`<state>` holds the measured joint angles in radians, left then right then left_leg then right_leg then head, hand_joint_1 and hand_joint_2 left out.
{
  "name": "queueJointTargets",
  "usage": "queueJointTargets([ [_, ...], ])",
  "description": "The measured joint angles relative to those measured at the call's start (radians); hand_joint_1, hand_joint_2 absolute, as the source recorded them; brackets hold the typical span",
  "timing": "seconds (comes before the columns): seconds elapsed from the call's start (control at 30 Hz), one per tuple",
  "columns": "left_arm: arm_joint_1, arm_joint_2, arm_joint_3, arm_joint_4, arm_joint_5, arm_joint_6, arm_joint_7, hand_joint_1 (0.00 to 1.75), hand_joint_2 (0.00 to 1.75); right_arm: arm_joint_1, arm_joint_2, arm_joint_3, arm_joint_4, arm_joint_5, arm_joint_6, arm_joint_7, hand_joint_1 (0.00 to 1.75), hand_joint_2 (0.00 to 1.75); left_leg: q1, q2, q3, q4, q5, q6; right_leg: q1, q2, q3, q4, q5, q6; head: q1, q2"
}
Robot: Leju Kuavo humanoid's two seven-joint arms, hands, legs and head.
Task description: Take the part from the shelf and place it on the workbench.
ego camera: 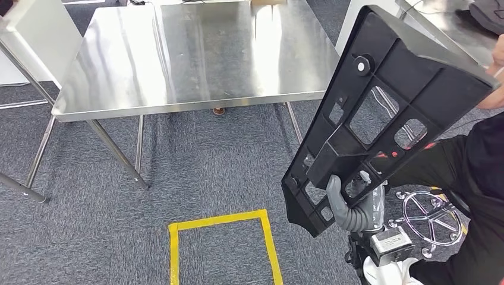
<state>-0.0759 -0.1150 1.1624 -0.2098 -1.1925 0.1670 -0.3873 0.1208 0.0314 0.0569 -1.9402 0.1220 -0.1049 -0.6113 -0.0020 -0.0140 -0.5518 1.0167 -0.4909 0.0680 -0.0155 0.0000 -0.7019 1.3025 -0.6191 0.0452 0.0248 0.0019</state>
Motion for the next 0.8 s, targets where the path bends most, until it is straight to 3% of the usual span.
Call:
queueJointTargets([
  [0.03,0.0,-0.002,0.0,0.0,0.0,0.0,-0.001,0.0,1.75,0.0,0.0,0.0,0.001,0.0,0.0,0.0,1.75,1.75,0.0,-0.002,0.011,0.0,-0.009,-0.001,0.0,0.0,0.006,-0.047,0.027,0.008,0.0,0.0],
  [0.1,0.0,-0.006,0.0,0.0,0.0,-0.001,-0.002,0.0,1.75,0.0,0.0,-0.002,0.002,0.0,0.0,0.0,1.75,1.75,-0.003,-0.006,0.031,0.002,-0.029,-0.007,0.002,-0.001,0.038,-0.184,0.114,0.02,0.001,0.0],
  [0.17,0.0,-0.008,0.0,0.0,0.0,-0.001,-0.003,0.0,1.75,0.0,0.0,-0.002,0.004,0.0,0.0,0.0,1.75,1.75,-0.006,-0.007,0.041,0.001,-0.046,-0.018,0.009,-0.004,0.059,-0.26,0.164,0.006,0.002,0.0],
  [0.23,0.001,-0.009,0.0,-0.001,0.0,-0.002,-0.003,0.0,1.75,0.0,0.0,-0.003,0.005,0.0,0.0,0.0,1.75,1.75,-0.008,-0.007,0.053,0.005,-0.052,-0.029,0.006,-0.003,0.072,-0.273,0.173,-0.022,0.001,0.0],
  [0.3,-0.001,-0.009,0.0,-0.001,0.0,-0.002,-0.003,0.0,1.75,0.0,0.0,-0.004,0.005,-0.001,0.0,0.0,1.75,1.75,-0.007,-0.002,0.05,0.041,-0.056,-0.036,-0.003,0.0,0.097,-0.28,0.176,-0.041,-0.001,0.0],
  [0.33,-0.002,-0.008,0.0,-0.001,-0.001,-0.002,-0.003,0.0,1.75,-0.002,0.001,-0.004,0.005,0.0,0.0,0.0,1.75,1.75,-0.004,0.001,0.031,0.076,-0.066,-0.041,-0.006,0.001,0.111,-0.282,0.17,-0.048,-0.002,0.0],
  [0.4,-0.005,-0.009,-0.001,-0.001,-0.002,-0.001,-0.003,0.0,1.75,-0.005,0.004,-0.004,0.005,0.0,0.0,0.0,1.75,1.75,0.002,0.005,-0.038,0.181,-0.108,-0.054,-0.005,0.0,0.127,-0.284,0.156,-0.057,-0.003,0.0],
  [0.47,-0.004,-0.01,-0.003,-0.001,-0.003,-0.001,-0.003,0.0,1.75,-0.004,0.006,-0.005,0.005,0.003,0.0,0.001,1.75,1.75,0.01,0.007,-0.107,0.252,-0.146,-0.065,-0.005,0.002,0.143,-0.284,0.14,-0.055,-0.003,0.0],
  [0.5,-0.004,-0.01,-0.004,-0.001,-0.003,-0.001,-0.003,0.0,1.75,-0.003,0.006,-0.005,0.005,0.004,0.0,0.002,1.75,1.75,0.012,0.008,-0.124,0.246,-0.139,-0.067,-0.005,0.004,0.154,-0.284,0.13,-0.054,-0.003,0.0],
  [0.53,-0.004,-0.01,-0.005,-0.001,-0.003,-0.001,-0.003,0.0,1.75,-0.003,0.007,-0.005,0.005,0.007,0.001,0.003,1.75,1.75,0.014,0.009,-0.124,0.209,-0.109,-0.066,-0.005,0.004,0.167,-0.284,0.12,-0.051,-0.003,0.0],
  [0.6,-0.004,-0.009,-0.007,-0.001,-0.004,-0.002,-0.003,0.0,1.75,-0.003,0.009,-0.006,0.005,0.014,0.002,0.007,1.75,1.75,0.013,0.011,-0.097,0.095,-0.007,-0.057,-0.007,0.005,0.19,-0.287,0.101,-0.045,-0.004,0.0],
  [0.67,-0.004,-0.01,-0.009,-0.001,-0.005,-0.002,-0.002,0.0,1.75,-0.006,0.013,-0.006,0.005,0.021,0.004,0.01,1.75,1.75,0.003,0.012,-0.084,0.024,0.058,-0.044,-0.007,0.005,0.201,-0.295,0.091,-0.037,-0.004,0.0],
  [0.73,-0.004,-0.012,-0.012,-0.001,-0.005,-0.003,-0.001,0.0,1.75,-0.007,0.017,-0.006,0.006,0.025,0.008,0.013,1.75,1.75,-0.007,0.012,-0.082,0.005,0.063,-0.031,-0.003,0.005,0.208,-0.298,0.095,-0.025,-0.006,0.0],
  [0.8,-0.003,-0.014,-0.014,-0.001,-0.005,-0.003,0.0,0.0,1.75,-0.01,0.018,-0.007,0.006,0.029,0.011,0.015,1.75,1.75,-0.005,0.011,-0.058,-0.015,0.064,-0.017,0.0,0.004,0.204,-0.279,0.093,-0.013,-0.006,0.0],
])
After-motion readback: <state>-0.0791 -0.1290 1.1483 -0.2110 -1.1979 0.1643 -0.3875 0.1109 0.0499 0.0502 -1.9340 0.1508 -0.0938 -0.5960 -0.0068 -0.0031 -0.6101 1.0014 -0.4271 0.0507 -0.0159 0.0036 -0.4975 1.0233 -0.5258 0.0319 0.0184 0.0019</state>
